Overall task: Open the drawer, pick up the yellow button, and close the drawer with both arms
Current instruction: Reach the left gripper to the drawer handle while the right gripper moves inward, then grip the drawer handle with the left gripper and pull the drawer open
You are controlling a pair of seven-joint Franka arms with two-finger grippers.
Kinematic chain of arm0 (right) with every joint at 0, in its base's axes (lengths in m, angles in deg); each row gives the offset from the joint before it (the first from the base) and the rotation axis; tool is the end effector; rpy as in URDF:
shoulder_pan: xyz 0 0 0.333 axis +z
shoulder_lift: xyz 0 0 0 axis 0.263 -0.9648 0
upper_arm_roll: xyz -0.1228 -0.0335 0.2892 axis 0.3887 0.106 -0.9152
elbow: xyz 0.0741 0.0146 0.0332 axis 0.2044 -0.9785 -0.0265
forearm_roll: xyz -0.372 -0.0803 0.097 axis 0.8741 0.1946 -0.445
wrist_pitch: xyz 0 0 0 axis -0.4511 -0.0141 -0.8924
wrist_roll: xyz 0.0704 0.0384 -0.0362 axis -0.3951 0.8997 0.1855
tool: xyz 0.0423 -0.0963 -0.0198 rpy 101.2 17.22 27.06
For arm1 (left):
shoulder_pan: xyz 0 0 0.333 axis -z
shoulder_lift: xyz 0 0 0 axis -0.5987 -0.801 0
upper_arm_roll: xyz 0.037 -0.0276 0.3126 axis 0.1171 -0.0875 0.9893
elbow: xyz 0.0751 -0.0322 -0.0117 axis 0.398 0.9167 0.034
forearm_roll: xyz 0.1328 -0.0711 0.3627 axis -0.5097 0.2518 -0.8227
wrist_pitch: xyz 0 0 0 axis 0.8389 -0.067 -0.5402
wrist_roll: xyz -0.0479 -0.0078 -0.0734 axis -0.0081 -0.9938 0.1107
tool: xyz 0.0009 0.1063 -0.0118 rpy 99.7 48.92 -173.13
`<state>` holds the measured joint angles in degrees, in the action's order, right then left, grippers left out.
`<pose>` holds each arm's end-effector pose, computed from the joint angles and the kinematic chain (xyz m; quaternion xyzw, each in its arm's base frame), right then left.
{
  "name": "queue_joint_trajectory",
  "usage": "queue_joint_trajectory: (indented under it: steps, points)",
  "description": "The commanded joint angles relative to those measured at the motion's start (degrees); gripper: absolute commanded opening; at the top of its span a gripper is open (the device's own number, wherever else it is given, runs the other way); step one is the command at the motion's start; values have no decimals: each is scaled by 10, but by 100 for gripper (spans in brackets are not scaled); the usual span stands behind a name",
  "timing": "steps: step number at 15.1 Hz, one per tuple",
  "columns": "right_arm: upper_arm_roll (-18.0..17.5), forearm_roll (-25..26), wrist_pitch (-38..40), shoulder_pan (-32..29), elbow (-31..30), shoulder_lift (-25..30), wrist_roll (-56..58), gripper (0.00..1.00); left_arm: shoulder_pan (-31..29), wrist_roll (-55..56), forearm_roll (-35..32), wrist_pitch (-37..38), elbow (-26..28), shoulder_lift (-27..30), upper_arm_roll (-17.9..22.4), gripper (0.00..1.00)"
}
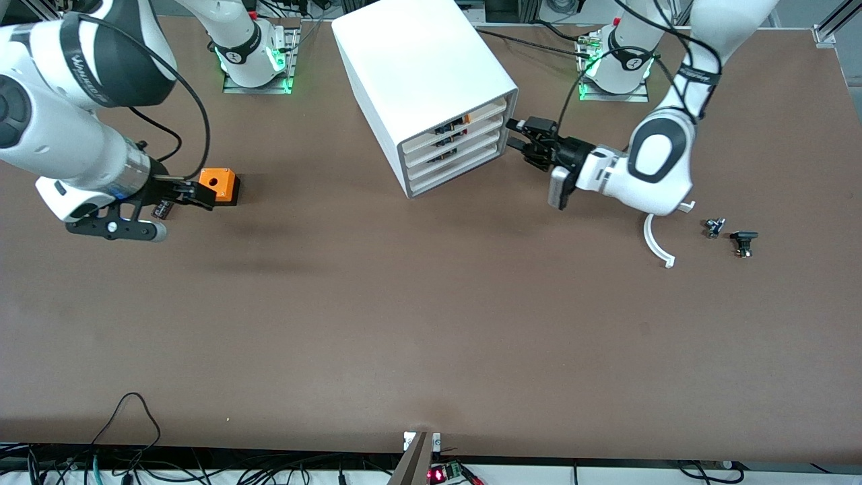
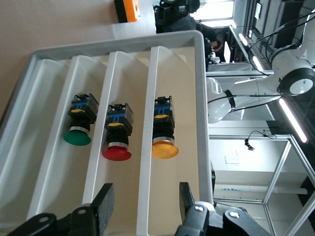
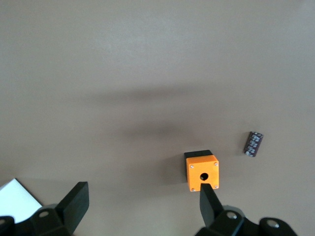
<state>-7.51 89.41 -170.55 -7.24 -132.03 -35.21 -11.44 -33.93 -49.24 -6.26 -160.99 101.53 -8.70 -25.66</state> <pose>0.5962 0.1165 0.4976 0.9956 -0.0566 -0.0667 0.0341 0.4385 -0.2208 0.2578 0.7299 -0.2157 -0.1663 0.6270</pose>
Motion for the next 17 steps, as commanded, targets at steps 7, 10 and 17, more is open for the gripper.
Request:
queue_joint_trajectory:
  steps: [7, 10, 17]
  points:
    - [-1, -23, 11, 57, 96, -67, -130, 100, -4, -44, 73, -2, 56, -20, -55, 41]
    - [-1, -28, 12, 70, 120, -82, -162, 100, 3, -48, 73, -4, 57, -20, -65, 8]
    - [-1, -30, 13, 100, 179, -121, -239, 100, -3, -26, 67, -12, 45, -28, -64, 0]
